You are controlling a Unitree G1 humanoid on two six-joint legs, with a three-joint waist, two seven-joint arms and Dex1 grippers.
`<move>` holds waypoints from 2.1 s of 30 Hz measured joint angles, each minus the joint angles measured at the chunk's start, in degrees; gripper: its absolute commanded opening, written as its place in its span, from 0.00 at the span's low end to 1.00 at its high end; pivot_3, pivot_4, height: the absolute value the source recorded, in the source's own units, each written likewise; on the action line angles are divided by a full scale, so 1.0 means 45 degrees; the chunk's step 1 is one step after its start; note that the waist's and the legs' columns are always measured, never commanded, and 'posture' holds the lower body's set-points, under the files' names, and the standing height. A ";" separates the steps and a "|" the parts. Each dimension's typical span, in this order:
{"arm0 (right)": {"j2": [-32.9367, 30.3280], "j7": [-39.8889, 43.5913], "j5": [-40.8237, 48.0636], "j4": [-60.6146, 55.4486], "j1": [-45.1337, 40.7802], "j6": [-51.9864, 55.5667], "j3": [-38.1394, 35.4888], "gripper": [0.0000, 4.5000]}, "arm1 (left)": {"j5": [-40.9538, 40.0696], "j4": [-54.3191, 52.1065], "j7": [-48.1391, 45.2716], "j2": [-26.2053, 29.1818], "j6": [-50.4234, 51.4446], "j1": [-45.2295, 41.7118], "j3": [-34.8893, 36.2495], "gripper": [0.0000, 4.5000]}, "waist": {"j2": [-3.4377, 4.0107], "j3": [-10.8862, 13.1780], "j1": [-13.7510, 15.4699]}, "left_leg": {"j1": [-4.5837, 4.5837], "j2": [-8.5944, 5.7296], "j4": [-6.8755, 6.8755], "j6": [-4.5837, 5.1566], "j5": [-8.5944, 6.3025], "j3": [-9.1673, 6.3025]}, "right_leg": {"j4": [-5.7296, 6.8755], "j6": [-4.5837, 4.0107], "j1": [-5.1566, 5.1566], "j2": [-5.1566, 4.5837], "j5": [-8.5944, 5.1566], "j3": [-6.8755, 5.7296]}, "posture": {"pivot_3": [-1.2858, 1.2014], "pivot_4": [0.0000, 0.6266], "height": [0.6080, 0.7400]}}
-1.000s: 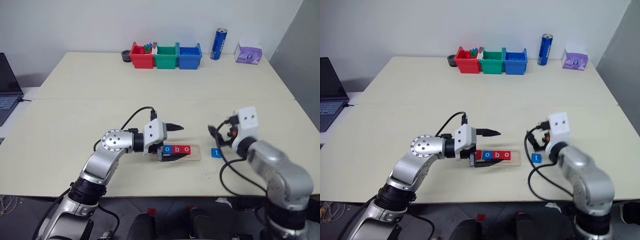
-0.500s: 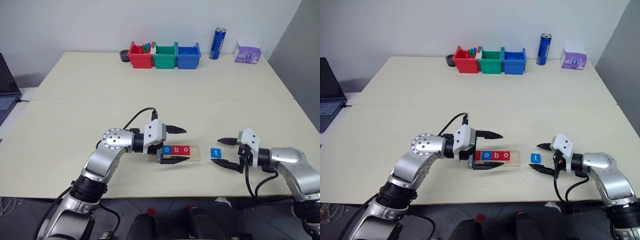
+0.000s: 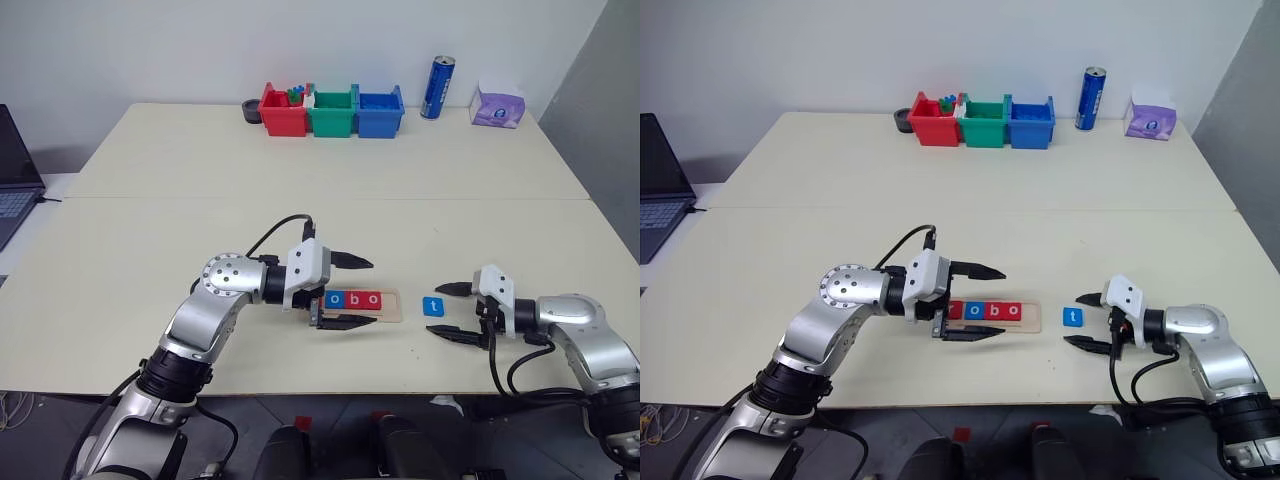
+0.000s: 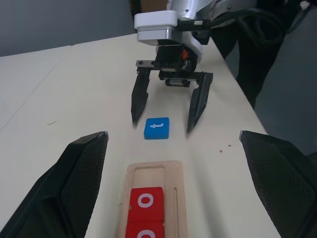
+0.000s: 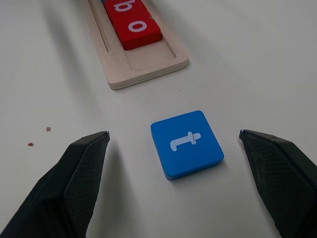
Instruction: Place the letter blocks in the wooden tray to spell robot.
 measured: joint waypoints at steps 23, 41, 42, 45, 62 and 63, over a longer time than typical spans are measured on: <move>0.0432 0.0509 0.0202 -0.0757 -0.1084 0.0929 0.0197 0.32 | -0.0252 0.0087 -0.0799 0.0995 -0.0197 0.0247 0.0491 1.00 | 0.0003 0.0001 -0.0060 | 0.0011 0.0013 0.0002 0.0000 0.0000 -0.0004 | 0.0011 -0.0002 -0.0001 0.0010 0.0001 0.0001 | 0.52 0.24 1.00; 0.1355 0.0971 -0.0590 0.0821 -0.2524 -0.0141 0.1844 0.32 | -0.0229 0.0165 -0.0755 0.1639 -0.0640 0.0800 0.0838 1.00 | -0.0002 0.0006 0.0031 | -0.0008 0.0001 0.0012 0.0000 0.0000 -0.0012 | 0.0008 -0.0002 -0.0001 -0.0015 0.0002 -0.0012 | 0.52 0.24 1.00; 0.1355 0.1015 -0.0592 0.0869 -0.2533 -0.0172 0.1850 0.32 | -0.0229 0.0095 -0.0740 0.1639 -0.0639 0.0821 0.0838 1.00 | -0.0002 0.0006 0.0031 | -0.0007 0.0002 0.0012 0.0000 0.0000 -0.0012 | 0.0008 -0.0002 0.0000 -0.0015 0.0002 -0.0011 | 0.52 0.24 1.00; 0.1382 0.1057 -0.0622 0.0970 -0.2566 -0.0280 0.1870 0.32 | -0.0231 0.0069 -0.0684 0.1640 -0.0633 0.0836 0.0840 1.00 | -0.0002 0.0006 0.0032 | -0.0007 0.0001 0.0012 0.0000 0.0000 -0.0012 | 0.0008 -0.0002 -0.0001 -0.0016 0.0002 -0.0011 | 0.52 0.24 1.00; 0.1743 0.1111 -0.1094 0.1585 -0.2910 -0.0839 0.1921 0.32 | -0.0240 0.0038 -0.0547 0.1640 -0.0614 0.0870 0.0844 1.00 | -0.0002 0.0006 0.0031 | -0.0008 0.0001 0.0012 0.0000 0.0000 -0.0012 | 0.0008 -0.0004 -0.0001 -0.0017 0.0002 -0.0012 | 0.52 0.24 1.00; 0.1743 0.1127 -0.1115 0.1622 -0.2915 -0.0868 0.1922 0.32 | -0.0240 0.0038 -0.0544 0.1640 -0.0612 0.0870 0.0844 1.00 | -0.0002 0.0005 0.0031 | -0.0008 0.0001 0.0012 0.0000 0.0000 -0.0012 | 0.0008 -0.0004 -0.0001 -0.0017 0.0002 -0.0011 | 0.52 0.24 1.00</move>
